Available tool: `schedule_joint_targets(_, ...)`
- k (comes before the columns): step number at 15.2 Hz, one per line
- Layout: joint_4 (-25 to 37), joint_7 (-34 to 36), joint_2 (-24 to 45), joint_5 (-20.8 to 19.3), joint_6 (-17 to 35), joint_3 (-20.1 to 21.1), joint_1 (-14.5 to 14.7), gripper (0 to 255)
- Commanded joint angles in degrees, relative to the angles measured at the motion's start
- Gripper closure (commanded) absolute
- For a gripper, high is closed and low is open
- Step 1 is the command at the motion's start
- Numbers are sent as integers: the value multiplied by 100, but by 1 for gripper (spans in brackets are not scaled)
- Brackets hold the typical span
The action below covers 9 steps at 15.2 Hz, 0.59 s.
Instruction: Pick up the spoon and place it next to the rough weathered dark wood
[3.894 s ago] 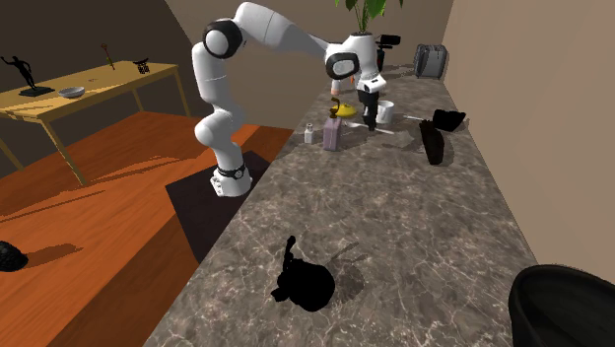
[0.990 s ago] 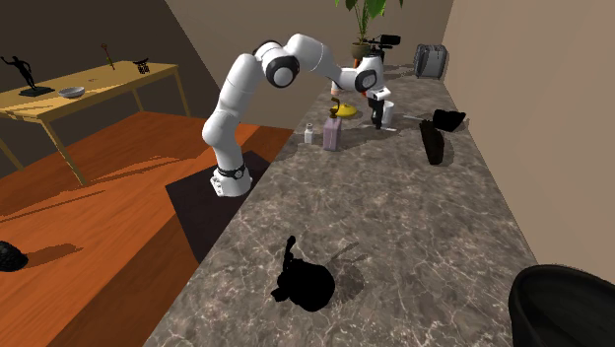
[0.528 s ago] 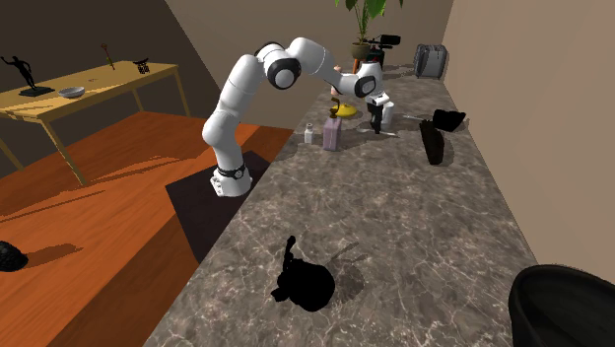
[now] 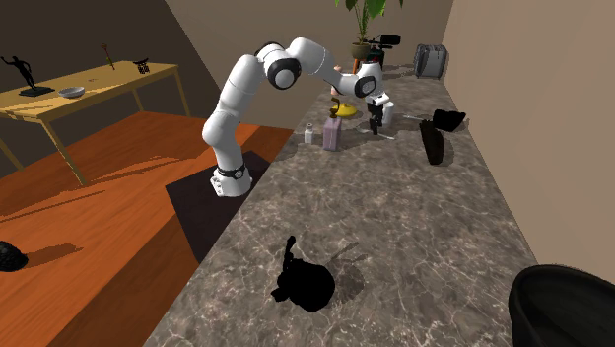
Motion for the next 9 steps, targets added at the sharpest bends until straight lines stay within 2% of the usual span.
schedule_joint_targets(1, 0, 0, 0, 0, 0, 0, 0, 0)
schedule_joint_targets(9, -84, -130, -511, 247, -398, 172, -123, 0)
